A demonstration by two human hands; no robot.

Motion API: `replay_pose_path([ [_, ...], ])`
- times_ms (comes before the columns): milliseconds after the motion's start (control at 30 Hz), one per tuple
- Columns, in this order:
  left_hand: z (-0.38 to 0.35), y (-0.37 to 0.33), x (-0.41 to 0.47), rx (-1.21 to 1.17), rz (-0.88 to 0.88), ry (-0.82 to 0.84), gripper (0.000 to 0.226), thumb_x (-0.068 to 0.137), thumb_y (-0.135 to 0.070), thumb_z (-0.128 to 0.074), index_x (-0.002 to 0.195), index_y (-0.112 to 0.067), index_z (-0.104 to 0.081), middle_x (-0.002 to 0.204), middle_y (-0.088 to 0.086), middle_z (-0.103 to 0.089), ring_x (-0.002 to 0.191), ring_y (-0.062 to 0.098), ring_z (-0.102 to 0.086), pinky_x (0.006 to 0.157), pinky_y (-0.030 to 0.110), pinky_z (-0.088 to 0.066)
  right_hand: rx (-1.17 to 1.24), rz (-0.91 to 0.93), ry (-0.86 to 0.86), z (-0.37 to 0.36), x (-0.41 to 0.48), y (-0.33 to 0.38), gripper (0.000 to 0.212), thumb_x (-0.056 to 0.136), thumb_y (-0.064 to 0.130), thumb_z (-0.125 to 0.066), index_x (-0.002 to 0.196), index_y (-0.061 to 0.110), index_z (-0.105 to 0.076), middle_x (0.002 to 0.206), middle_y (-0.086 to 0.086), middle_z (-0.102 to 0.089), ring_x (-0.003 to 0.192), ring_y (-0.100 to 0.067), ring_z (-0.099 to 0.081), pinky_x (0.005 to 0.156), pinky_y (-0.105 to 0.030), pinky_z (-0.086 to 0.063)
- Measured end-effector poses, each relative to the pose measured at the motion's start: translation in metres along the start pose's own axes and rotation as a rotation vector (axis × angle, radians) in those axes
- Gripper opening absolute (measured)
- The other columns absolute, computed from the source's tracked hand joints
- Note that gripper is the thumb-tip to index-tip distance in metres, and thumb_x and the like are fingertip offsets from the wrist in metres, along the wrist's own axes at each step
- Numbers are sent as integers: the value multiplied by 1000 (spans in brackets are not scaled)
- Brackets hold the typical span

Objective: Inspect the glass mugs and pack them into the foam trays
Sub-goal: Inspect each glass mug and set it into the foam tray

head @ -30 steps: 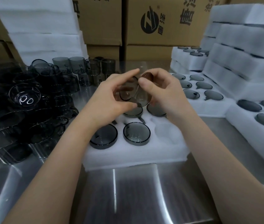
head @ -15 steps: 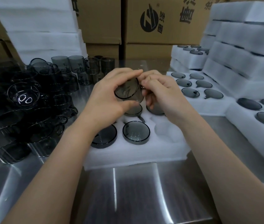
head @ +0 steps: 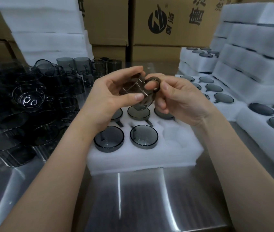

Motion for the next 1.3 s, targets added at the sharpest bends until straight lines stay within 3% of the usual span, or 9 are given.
replay_pose_path([
  [233,-2,2,0,-180,92,9,45,79,-3,-61,123,-10,-58,116,9,-65,109,23,-63,88,37,-54,-20,28,-75,-3,3,-3,16,75,30,-67,85,25,-78,91,12,-67,50,-8,-47,45,-20,-36],
  [400,-4,1,0,-146,100,26,55,76,-1,-63,129,-9,-54,123,15,-62,115,26,-60,95,40,-52,27,-22,-88,-2,2,-6,15,70,34,-66,75,25,-78,82,12,-66,50,-7,-44,46,-21,-31],
  [567,-6,0,-1,-5,83,28,63,70,-5,-73,129,-15,-54,117,4,-66,111,14,-64,93,29,-51,11,-105,-134,-2,5,-5,28,76,44,-69,61,20,-69,80,-4,-45,52,-9,-37,46,-21,-27],
  [700,-6,-1,-2,263,41,9,65,72,1,-77,128,-23,-55,123,-3,-65,114,3,-61,102,25,-47,-260,-173,-284,-3,8,-8,44,87,43,-56,47,23,-51,57,6,-41,52,-14,-36,50,-25,-28],
  [800,-6,-2,-2,517,-1,24,68,70,-2,-82,130,-24,-57,134,-3,-57,128,2,-50,112,27,-37,-446,-176,-313,-3,8,-12,52,94,36,-55,44,24,-47,57,12,-42,51,-14,-37,52,-23,-32],
  [933,-5,-7,-3,680,-115,0,64,71,-3,-82,128,-20,-61,127,-11,-55,123,-2,-48,107,14,-35,-521,-104,-312,-5,6,-8,39,98,27,-58,61,21,-67,72,7,-58,57,-13,-46,58,-20,-40],
  [1067,-6,-5,-1,612,-121,-49,61,75,-12,-81,129,-25,-56,123,-8,-53,112,-4,-51,102,19,-42,-173,-54,-406,-5,6,-4,18,84,31,-67,85,14,-64,68,0,-64,54,-16,-55,58,-27,-51],
  [1167,-4,-3,-1,437,-79,-86,51,78,-18,-77,121,-28,-52,127,1,-53,114,12,-59,99,34,-50,-117,-53,-366,-3,6,-4,30,87,32,-62,110,12,-63,81,-3,-67,65,-19,-59,62,-31,-52],
  [1300,-2,-1,0,181,-61,-69,50,78,-14,-73,113,-25,-38,125,11,-55,110,18,-65,91,32,-53,-54,-119,-175,-9,5,-10,51,91,35,-59,138,18,-51,107,-8,-64,78,-23,-63,68,-35,-55],
])
Point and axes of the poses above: each hand's wrist, its own x-axis towards the middle knuckle, its own z-axis out of the back of the hand, y = z × x, the point moved 3 cm from there along x, towards the middle knuckle
